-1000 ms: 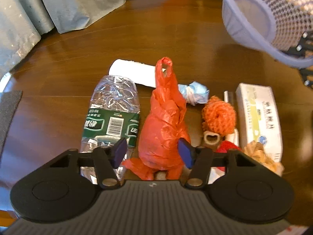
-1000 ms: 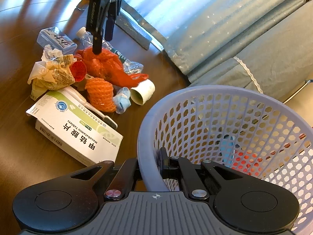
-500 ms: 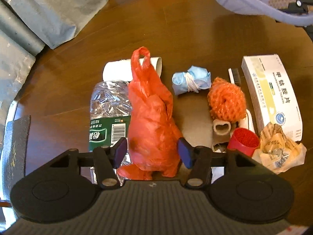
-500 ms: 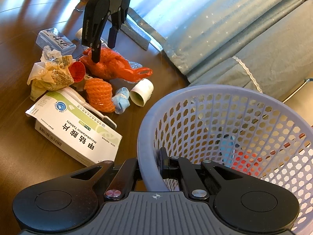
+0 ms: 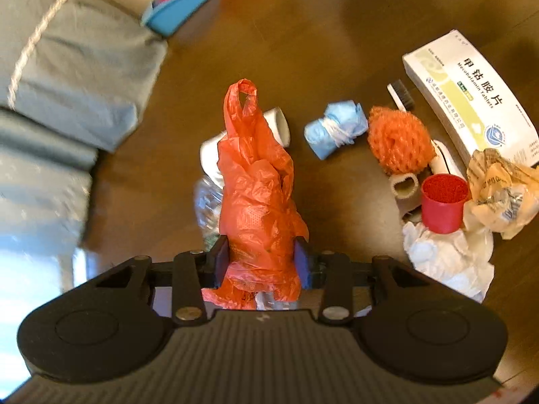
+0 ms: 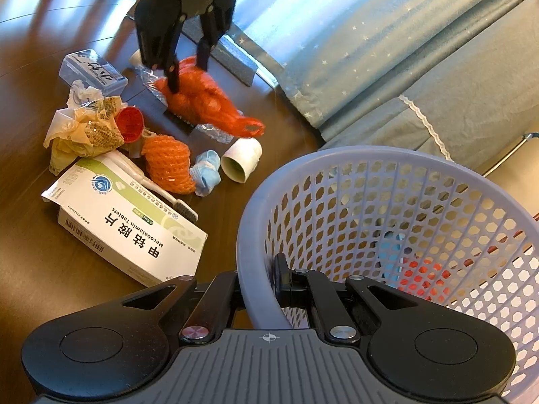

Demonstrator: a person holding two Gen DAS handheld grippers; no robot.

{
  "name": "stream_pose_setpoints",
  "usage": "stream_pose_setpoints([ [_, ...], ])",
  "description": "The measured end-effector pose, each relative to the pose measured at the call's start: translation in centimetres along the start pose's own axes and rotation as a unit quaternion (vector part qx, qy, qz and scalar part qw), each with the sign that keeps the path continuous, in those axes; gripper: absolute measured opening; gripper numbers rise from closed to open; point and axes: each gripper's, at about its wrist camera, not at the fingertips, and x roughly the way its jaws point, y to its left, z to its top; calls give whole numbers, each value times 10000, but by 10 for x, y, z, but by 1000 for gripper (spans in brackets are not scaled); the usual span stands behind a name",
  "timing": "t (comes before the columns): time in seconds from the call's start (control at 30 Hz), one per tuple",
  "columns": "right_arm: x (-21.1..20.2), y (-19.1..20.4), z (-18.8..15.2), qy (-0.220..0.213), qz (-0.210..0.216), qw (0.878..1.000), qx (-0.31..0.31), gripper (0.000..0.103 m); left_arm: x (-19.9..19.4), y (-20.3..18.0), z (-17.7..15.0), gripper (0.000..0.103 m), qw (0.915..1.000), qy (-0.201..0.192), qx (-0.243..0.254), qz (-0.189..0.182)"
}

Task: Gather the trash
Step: 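Grasp the red plastic bag with the left tool, then carry the red bag over the wastebasket and open the left tool, then grasp the crumpled tan paper with the left tool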

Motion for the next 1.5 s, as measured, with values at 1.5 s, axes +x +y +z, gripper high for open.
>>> stream_pose_setpoints([
  [1.5, 5, -9, 9, 183, 28, 9998, 91, 1, -94, -2, 60, 62, 9498, -1843, 2507, 325],
])
